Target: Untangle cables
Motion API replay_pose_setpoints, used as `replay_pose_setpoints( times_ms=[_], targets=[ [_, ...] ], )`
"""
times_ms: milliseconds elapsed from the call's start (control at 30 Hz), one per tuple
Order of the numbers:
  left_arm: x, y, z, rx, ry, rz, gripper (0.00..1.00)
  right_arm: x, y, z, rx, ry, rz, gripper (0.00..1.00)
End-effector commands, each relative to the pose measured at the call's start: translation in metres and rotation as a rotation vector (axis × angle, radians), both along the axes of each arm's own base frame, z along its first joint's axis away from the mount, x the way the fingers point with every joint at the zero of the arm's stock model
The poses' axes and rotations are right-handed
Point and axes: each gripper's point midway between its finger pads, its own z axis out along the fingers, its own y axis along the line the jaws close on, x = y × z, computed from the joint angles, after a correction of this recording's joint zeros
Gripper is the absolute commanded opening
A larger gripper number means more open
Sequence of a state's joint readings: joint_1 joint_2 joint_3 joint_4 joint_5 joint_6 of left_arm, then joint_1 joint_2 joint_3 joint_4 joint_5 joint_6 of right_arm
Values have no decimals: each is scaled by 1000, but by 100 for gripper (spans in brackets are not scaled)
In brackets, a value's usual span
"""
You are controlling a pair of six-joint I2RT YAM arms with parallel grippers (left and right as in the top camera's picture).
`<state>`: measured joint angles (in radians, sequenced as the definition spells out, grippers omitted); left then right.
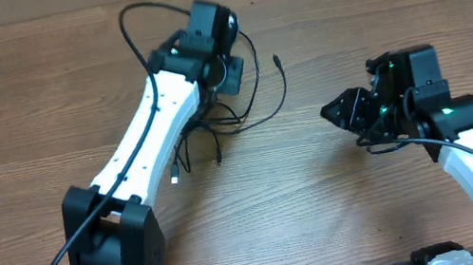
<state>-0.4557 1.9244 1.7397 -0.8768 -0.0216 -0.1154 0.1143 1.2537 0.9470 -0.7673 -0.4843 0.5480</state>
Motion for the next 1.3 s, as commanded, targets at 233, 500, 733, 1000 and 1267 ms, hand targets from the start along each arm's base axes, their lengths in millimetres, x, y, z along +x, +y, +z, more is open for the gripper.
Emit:
replay_pose_setpoints(
  times_ms=[233,500,733,1000,1267],
  targets=[
    [-24,-41,146,-407,-61,-48,4,1,72,10,194,-75,164,80],
    [-46,-58,170,-529,-29,-149,4,26,107,-15,182,-35,30,88],
    [-60,-62,203,-599,-83,-209,4,55,120,-30,192,-98,9,89],
    [-77,-36,285,-725,-287,-233,4,54,91,-112,-51,44,-115,80],
    [-77,48,322,-707,-435,-74,4,70,12,-129,-274,56,-342,13]
  ],
)
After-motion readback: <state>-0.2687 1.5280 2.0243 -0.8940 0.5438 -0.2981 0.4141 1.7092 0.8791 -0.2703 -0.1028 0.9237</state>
